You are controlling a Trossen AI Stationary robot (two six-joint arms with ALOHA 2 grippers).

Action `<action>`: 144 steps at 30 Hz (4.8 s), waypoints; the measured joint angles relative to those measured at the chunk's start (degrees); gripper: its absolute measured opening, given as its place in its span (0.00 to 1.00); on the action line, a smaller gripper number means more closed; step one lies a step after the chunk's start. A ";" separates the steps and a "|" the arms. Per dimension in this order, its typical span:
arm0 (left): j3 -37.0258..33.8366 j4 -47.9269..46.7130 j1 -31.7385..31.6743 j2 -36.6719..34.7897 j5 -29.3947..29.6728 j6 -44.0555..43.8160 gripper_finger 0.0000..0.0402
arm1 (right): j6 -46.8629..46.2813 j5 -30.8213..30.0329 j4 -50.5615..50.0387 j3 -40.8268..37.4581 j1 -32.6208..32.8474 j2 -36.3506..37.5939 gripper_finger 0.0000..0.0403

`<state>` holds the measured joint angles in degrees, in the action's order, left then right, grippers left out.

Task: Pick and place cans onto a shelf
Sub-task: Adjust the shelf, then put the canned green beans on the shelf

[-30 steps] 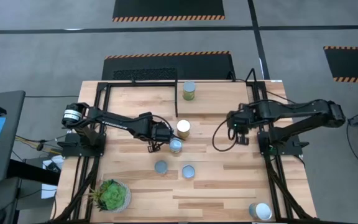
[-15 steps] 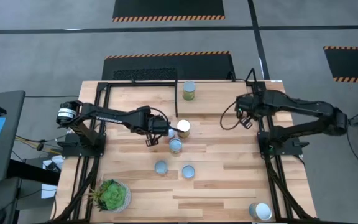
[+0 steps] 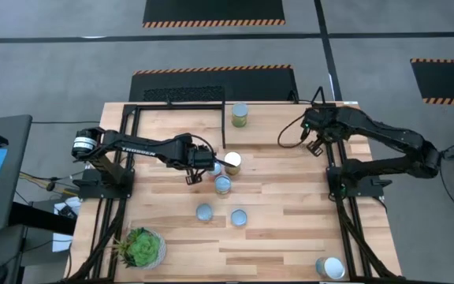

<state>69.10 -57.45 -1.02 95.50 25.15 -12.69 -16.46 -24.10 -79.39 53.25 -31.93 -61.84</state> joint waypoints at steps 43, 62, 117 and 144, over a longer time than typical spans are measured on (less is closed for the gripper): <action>-13.79 11.33 0.30 0.15 -4.65 -4.10 0.00 | -1.05 21.16 6.07 0.03 17.33 0.04 0.05; -14.14 11.96 4.98 -11.56 4.93 3.17 0.00 | 30.21 19.65 55.53 7.20 29.18 -20.86 0.05; -39.65 48.79 3.54 -35.26 -7.98 8.97 0.16 | 47.93 18.06 43.18 23.18 28.83 -41.05 0.41; -39.65 45.76 3.54 -35.28 -6.47 7.51 0.16 | 38.70 18.03 37.96 23.28 30.17 -39.42 0.01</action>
<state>29.45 -11.69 2.52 60.23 18.68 -5.17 22.24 -6.08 -41.43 76.53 -1.75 -101.26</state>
